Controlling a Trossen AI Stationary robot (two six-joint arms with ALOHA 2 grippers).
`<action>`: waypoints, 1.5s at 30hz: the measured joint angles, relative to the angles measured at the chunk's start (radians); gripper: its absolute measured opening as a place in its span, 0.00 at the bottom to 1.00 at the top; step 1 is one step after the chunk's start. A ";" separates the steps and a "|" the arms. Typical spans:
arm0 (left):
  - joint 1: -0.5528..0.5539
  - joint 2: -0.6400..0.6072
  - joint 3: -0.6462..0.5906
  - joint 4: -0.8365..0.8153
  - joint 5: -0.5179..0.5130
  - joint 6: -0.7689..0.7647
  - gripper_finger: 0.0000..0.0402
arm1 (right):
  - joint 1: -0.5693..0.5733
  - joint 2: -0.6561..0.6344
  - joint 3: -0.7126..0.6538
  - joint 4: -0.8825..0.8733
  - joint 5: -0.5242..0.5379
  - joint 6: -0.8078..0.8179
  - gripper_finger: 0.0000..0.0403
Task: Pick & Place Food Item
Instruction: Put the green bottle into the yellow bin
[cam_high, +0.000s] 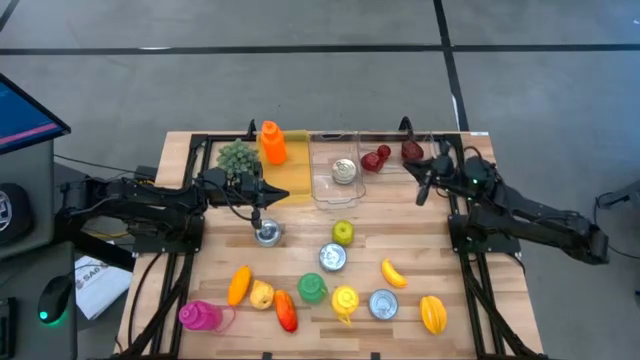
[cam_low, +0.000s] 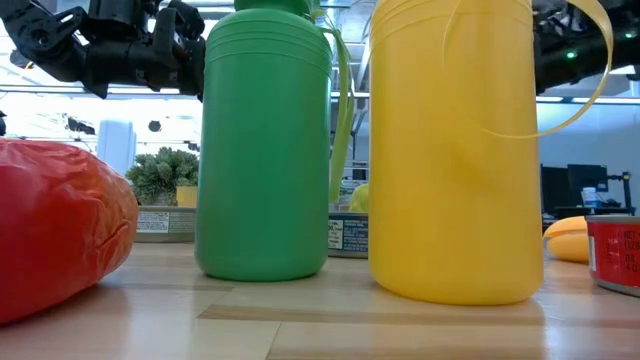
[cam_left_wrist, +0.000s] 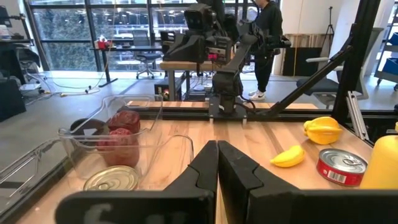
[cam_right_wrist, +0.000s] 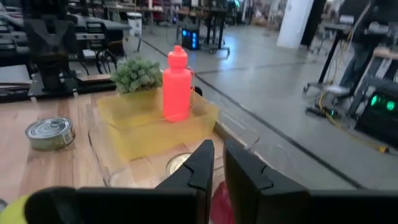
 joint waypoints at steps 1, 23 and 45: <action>0.000 0.000 0.000 0.000 0.000 0.000 0.00 | 0.000 -0.024 -0.013 0.001 0.000 0.002 0.08; -0.065 0.000 0.000 -0.001 0.000 0.000 0.00 | -0.001 -0.352 -0.161 -0.098 0.000 0.026 0.08; -0.174 0.006 0.001 -0.001 0.000 0.052 0.13 | 0.000 -0.349 -0.160 -0.106 0.000 0.000 0.08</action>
